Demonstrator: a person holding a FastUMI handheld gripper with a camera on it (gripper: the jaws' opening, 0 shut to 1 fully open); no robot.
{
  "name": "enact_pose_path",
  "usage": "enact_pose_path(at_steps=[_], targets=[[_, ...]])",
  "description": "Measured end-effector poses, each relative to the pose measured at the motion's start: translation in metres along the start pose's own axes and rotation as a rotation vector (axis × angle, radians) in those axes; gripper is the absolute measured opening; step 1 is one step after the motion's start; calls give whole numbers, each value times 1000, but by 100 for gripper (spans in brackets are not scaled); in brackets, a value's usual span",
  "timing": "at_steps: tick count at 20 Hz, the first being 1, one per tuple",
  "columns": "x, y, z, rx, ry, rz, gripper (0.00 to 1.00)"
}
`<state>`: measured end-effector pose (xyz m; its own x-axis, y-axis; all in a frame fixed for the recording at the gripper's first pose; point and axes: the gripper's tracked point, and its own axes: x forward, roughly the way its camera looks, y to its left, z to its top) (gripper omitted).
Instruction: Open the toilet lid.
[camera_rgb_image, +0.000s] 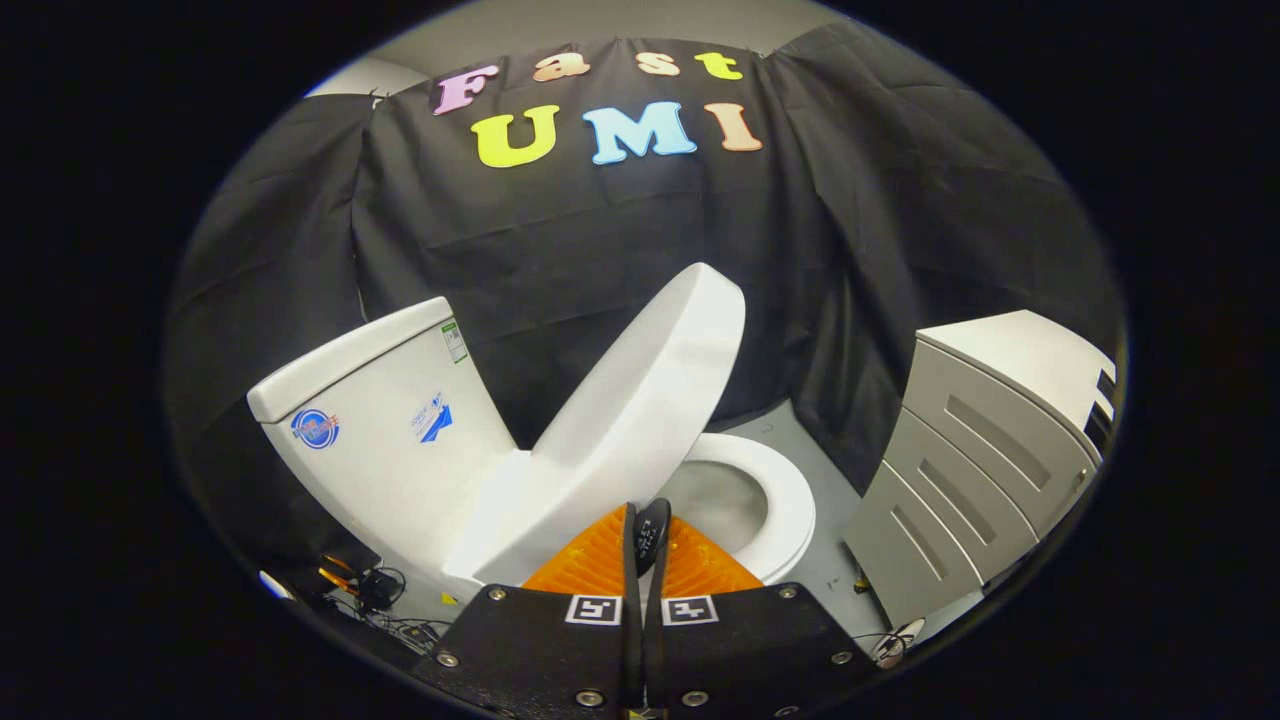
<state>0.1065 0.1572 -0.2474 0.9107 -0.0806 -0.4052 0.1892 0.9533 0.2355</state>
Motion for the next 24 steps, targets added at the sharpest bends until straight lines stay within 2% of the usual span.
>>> enact_pose_path(at_steps=[11,15,24], targets=[[-5,28,17,-46,-33,-30,0],[-7,47,28,-234,-18,-72,0],[-17,101,50,-253,-72,-61,0]])
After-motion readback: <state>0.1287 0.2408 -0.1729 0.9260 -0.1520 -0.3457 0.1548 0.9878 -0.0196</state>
